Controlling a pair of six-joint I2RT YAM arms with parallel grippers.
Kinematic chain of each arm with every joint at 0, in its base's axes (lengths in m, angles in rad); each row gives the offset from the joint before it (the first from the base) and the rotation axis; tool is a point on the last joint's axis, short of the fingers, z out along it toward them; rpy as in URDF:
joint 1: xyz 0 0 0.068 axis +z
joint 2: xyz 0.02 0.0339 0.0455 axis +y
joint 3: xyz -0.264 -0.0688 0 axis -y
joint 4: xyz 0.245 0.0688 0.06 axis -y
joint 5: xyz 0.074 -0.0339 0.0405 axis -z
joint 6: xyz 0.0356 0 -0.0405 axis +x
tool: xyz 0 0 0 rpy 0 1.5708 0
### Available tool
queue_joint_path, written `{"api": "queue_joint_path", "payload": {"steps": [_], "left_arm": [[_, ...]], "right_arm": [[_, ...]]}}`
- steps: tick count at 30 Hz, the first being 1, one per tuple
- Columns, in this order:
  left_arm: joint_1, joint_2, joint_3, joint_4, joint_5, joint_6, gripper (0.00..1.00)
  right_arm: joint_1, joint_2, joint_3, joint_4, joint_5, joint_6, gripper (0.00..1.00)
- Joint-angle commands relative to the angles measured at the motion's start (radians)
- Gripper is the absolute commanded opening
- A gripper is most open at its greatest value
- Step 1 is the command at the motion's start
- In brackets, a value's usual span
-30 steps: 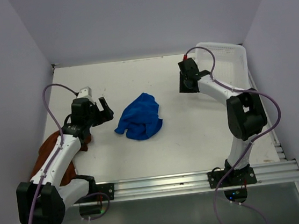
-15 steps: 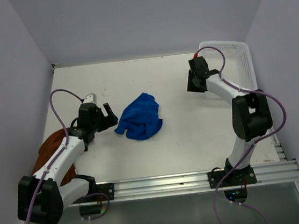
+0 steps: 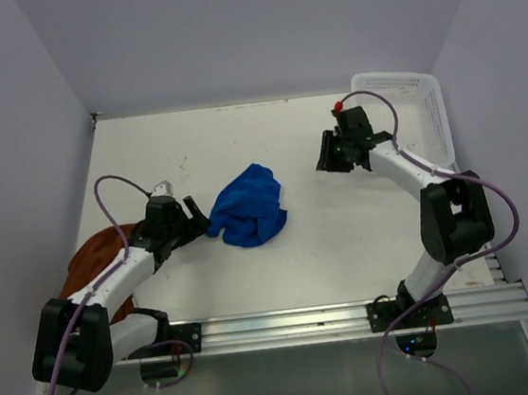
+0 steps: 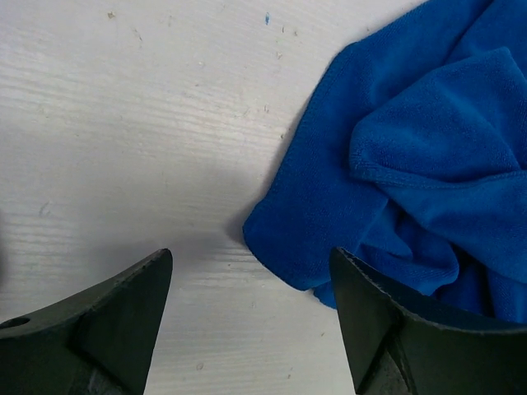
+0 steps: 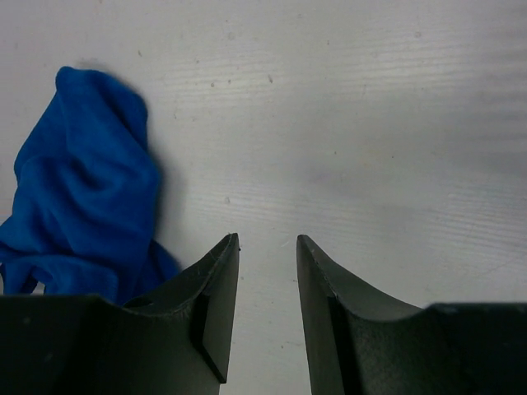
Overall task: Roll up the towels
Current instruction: Flatten the towel
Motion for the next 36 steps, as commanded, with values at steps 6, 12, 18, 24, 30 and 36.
{"api": "queue_joint_path", "payload": {"steps": [6,12,18,24,30,36], "left_arm": [[-0.008,0.076,-0.043,0.211,0.095,-0.098,0.76],[-0.006,0.104,-0.066,0.238,0.103,-0.136,0.72],[-0.006,0.108,-0.115,0.305,0.118,-0.223,0.66],[-0.006,0.13,-0.146,0.354,0.115,-0.277,0.6],[-0.003,0.131,-0.179,0.382,0.081,-0.306,0.52],[0.008,0.143,-0.21,0.445,0.065,-0.306,0.46]], "right_arm": [[0.015,-0.052,-0.031,0.043,-0.093,0.021,0.38],[0.013,-0.053,-0.042,0.046,-0.095,0.024,0.38],[0.015,-0.052,-0.047,0.056,-0.103,0.033,0.37],[0.013,-0.05,-0.051,0.053,-0.098,0.025,0.37],[0.013,-0.049,-0.051,0.049,-0.101,0.017,0.37],[0.013,-0.05,-0.051,0.041,-0.109,0.011,0.37]]}}
